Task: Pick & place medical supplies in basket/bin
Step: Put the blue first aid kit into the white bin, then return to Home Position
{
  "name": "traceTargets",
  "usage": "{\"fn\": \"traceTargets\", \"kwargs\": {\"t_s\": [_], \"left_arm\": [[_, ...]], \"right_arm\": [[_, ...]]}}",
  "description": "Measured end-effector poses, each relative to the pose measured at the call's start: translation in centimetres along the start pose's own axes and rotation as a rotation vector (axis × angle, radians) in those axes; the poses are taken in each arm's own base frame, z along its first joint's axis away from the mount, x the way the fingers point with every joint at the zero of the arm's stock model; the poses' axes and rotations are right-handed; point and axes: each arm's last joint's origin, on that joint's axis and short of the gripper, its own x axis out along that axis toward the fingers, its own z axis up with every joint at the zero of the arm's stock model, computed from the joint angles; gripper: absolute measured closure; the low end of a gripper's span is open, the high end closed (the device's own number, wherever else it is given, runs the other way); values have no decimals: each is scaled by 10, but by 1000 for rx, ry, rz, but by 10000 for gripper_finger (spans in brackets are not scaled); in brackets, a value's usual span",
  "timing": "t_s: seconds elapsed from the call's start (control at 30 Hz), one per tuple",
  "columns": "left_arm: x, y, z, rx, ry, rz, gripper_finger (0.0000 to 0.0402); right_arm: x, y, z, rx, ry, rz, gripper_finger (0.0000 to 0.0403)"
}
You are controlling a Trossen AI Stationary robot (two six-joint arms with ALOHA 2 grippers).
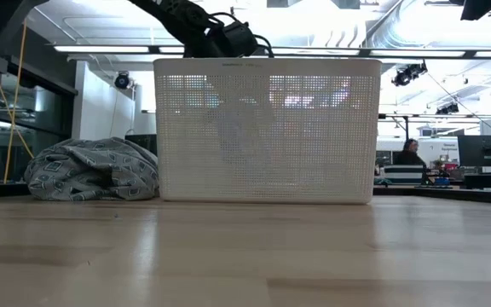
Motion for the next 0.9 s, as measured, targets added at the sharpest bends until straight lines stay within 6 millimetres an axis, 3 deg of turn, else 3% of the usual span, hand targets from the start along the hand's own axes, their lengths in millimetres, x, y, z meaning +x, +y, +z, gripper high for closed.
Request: {"fn": "traceTargets", "kwargs": {"t_s": [0.07, 0.37, 0.7, 0.9], "left_arm": [[0, 0, 0, -6, -3, 5, 9], [-3, -2, 3, 10, -11, 7, 56], [-50, -30, 39, 148, -163, 14, 19], [-60, -43, 38, 189, -161, 25, 7]], "right_arm": [[0, 0, 0, 0, 0, 0, 262], [0, 0, 0, 0, 0, 0, 262], [0, 0, 0, 1, 3, 2, 262], [0, 0, 0, -1, 1, -4, 262]]}}
